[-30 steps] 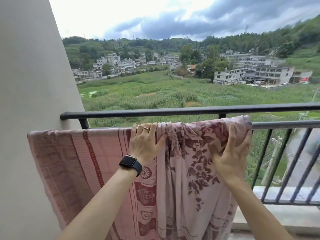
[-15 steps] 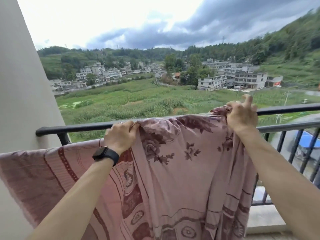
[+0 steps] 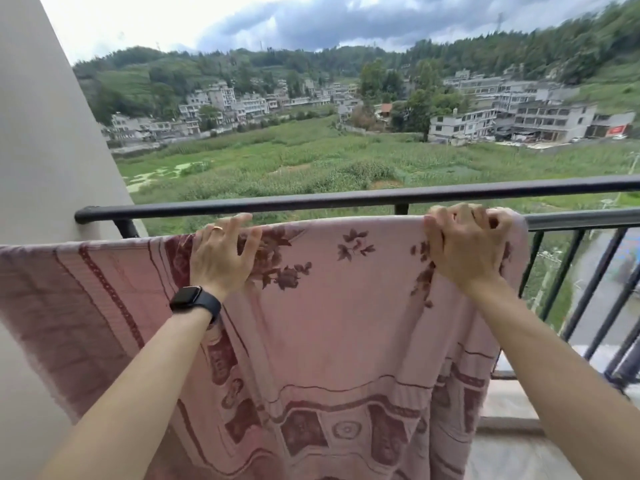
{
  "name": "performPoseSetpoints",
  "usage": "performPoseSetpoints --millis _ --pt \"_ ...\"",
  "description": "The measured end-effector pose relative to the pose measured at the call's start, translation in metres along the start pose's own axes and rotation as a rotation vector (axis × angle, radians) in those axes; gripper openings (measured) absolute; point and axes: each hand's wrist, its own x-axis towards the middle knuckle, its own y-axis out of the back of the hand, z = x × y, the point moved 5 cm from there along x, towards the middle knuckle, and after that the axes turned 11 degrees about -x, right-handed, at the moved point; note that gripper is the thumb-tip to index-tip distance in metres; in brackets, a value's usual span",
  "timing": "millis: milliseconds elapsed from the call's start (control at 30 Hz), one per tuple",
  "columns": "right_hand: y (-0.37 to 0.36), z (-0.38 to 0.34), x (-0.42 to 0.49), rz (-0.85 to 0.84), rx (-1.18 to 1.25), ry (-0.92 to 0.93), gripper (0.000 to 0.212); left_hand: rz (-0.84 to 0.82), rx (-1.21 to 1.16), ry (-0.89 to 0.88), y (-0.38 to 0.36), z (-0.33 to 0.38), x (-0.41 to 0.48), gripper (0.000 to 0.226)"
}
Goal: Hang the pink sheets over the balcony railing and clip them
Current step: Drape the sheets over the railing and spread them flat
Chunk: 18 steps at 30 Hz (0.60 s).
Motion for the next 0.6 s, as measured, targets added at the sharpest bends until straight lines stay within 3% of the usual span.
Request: performPoseSetpoints --millis 67,133,200,333,433,500,600 --pt "-0.006 0.053 0.024 -0.124 0.004 -0.127 0.07 0.002 0.028 0.006 0.004 -0.009 -0.003 0.061" --pt "-0.005 0.083 0.036 -0.253 0.003 -0.227 0.066 -0.017 0.074 -0.013 0.004 -0.007 -0.003 0.064" --pt "-0.001 0.079 0.035 -0.275 0.004 -0.242 0.059 0.029 0.067 0.016 0.005 0.0 -0.001 0.066" --pt "0.017 -0.006 0.002 -0.153 0.194 -0.003 0.045 0.116 0.057 0.117 0.004 0.013 -0.002 0.066" --pt "0.018 -0.064 -0.01 -0.11 0.251 0.145 0.046 0.102 0.068 0.073 0.003 0.01 -0.004 0.063" --pt "0.014 -0.07 -0.013 -0.023 0.271 0.143 0.041 0.128 0.054 0.045 0.004 0.003 -0.006 0.059" --pt "0.013 -0.05 -0.026 0.256 0.425 0.151 0.025 0.229 -0.013 -0.009 0.008 0.0 -0.014 0.047"
